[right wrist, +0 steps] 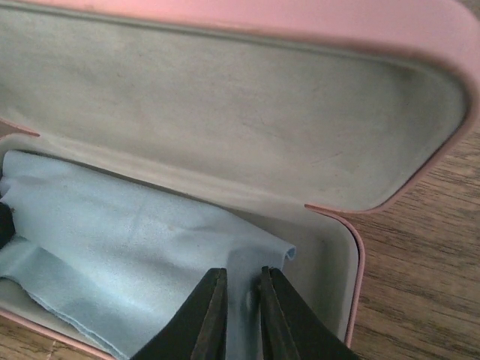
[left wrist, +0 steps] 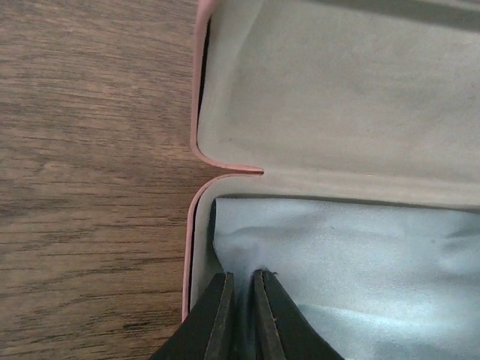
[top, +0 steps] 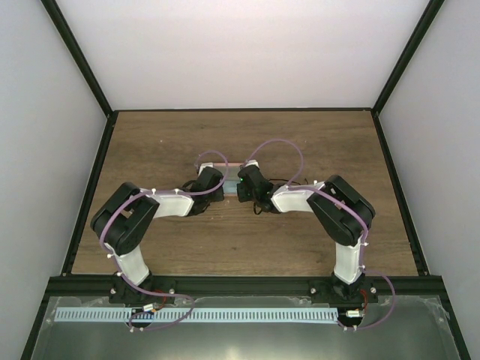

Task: Organize the sunglasses
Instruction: Place the glasses cleaning cloth in the sunglasses case.

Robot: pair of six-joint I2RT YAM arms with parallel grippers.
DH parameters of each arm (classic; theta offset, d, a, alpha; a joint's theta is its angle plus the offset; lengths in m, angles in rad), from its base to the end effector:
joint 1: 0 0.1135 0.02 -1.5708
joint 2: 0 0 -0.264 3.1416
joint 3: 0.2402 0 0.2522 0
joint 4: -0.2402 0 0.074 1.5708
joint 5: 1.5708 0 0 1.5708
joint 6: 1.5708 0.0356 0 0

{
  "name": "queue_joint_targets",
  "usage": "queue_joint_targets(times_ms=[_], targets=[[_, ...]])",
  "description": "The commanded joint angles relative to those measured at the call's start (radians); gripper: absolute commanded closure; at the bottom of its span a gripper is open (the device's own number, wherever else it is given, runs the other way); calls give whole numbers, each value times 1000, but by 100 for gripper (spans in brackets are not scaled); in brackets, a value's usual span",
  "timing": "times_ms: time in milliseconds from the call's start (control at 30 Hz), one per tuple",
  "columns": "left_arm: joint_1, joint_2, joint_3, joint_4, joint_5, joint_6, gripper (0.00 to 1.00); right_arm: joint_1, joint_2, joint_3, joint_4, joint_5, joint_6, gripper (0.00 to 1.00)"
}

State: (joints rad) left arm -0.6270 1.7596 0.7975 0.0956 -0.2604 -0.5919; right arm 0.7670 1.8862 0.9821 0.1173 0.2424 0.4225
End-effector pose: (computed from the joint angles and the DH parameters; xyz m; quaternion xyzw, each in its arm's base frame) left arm 0.2718 -0.1856 0.1235 -0.0284 0.9313 -0.0958 0.3502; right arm 0.2775 0.2556 0.1322 -0.1117 0.9117 0.1199 0.3767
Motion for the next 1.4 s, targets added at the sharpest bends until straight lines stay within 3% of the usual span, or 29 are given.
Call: queue_joint_targets(times_ms=[0,267,500,633,733,833,933,1067,1367], targets=[[9,3,9,-2,-12,8,88,-12,-5,28,-5,6,-4,85],[9,-44,-5,-7,0,-3,84,-12,-51,8,-11,0,-4,83],[7,-90,3,-40,-5,-26,81,-12,-91,-11,-8,-14,2,71],[6,-111,4,-64,-30,-33,80,-12,-101,-20,-9,-13,1,70],[7,-122,-5,-46,-10,-31,80,-12,-107,-26,1,-17,0,74],[6,-119,-9,9,83,-22,81,-11,-102,-29,30,-39,-4,87],[7,-85,6,47,194,-20,81,-12,-75,-19,48,-77,-2,94],[7,-35,22,84,255,-25,81,-12,-38,-6,72,-99,-2,96],[13,51,59,75,242,-22,81,-28,37,59,52,-118,-11,96]])
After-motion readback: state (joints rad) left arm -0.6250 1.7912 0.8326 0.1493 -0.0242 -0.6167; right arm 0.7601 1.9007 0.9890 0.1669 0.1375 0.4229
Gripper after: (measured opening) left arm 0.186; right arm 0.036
